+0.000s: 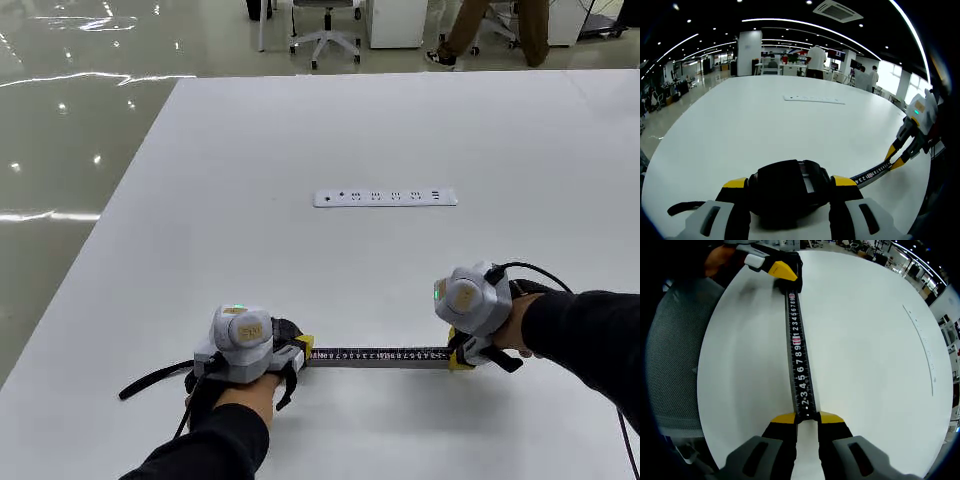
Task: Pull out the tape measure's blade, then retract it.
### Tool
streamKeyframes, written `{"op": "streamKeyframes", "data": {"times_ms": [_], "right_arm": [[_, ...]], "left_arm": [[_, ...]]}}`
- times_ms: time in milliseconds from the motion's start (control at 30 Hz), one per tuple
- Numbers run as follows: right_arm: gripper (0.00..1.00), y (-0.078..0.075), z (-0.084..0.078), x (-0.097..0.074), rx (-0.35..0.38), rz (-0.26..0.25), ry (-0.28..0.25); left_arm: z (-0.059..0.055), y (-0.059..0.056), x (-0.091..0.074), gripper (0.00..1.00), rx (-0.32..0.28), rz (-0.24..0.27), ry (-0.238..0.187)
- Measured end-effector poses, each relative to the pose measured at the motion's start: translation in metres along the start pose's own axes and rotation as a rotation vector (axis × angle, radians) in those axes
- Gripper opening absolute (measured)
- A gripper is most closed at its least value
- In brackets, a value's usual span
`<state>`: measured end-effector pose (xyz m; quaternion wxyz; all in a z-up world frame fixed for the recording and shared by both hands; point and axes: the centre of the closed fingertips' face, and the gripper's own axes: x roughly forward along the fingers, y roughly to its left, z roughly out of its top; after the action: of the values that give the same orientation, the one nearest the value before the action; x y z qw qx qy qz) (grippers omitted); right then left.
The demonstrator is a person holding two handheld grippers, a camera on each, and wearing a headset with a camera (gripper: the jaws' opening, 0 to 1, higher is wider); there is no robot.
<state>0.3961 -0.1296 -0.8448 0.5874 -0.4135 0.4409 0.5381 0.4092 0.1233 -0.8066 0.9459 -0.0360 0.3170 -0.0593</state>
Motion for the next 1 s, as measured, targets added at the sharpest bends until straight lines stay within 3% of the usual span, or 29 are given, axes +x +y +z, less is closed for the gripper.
{"op": "streamKeyframes", "data": {"times_ms": [1000], "right_arm": [[0.11,0.002,0.012,0.003,0.025,-0.007,-0.043]], "left_arm": [[-0.001,0.0,0.0,0.6,-0.033,-0.02,0.015]]}}
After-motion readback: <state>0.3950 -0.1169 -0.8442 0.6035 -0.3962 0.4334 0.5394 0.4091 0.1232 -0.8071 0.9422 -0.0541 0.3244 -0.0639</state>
